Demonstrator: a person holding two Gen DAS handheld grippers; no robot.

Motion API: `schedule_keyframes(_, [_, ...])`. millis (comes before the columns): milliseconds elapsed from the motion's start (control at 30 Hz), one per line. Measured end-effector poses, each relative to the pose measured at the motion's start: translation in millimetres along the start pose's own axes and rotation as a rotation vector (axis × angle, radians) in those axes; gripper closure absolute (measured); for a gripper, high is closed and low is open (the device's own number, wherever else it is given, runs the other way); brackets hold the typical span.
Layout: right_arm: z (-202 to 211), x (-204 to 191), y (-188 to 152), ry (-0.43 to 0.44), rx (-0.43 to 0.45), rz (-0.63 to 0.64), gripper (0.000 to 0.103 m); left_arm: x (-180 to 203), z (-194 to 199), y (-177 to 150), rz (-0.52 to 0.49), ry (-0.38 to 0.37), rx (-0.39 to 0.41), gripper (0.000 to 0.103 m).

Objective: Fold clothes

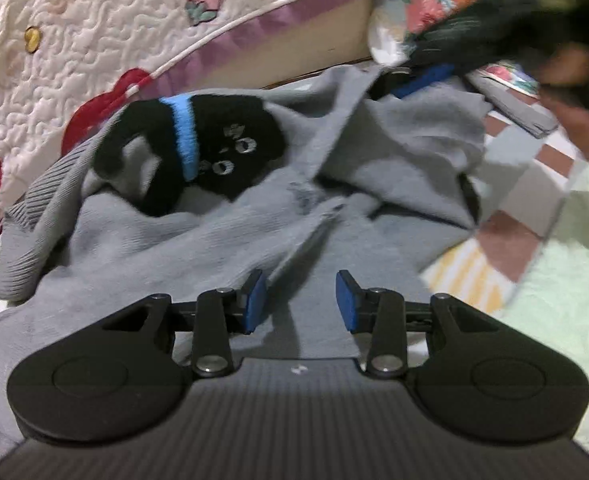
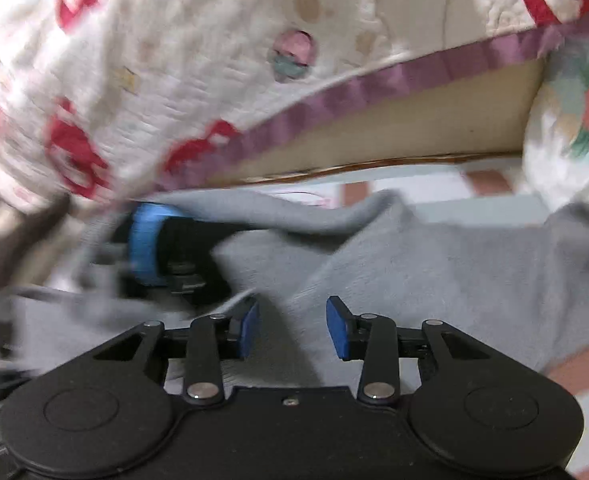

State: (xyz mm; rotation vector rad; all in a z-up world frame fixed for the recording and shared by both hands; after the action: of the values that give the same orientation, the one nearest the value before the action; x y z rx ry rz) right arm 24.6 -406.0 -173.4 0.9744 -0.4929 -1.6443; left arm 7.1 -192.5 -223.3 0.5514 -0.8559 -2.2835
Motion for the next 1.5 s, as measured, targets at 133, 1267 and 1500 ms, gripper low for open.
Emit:
schedule_keyframes(133, [-5, -33, -53, 0.202, -0.152, -0.044, 0.051, -22, -3, -3, 0.015, 0.062, 0.008, 0.066])
schedule_keyframes(1267, [-71, -43, 29, -0.110, -0.028, 0.136, 0.036, -57, -29, -7, 0.071, 0.172, -0.062, 0.051])
schedule_keyframes(1500, [17, -27, -16, -0.002, 0.051, 0.064, 0.037, -70, -22, -11, 0.231, 0.150, -0.082, 0.049])
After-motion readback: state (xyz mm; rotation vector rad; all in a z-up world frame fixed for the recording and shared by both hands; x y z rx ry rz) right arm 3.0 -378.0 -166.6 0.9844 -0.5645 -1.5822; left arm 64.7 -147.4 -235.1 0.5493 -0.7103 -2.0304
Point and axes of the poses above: each gripper's, at about its wrist camera, not at the fingertips, and z roughly against the way its jaws point, x to its right, y to its top, the point moved 9 cm from there along -z, roughly the way its jaws point
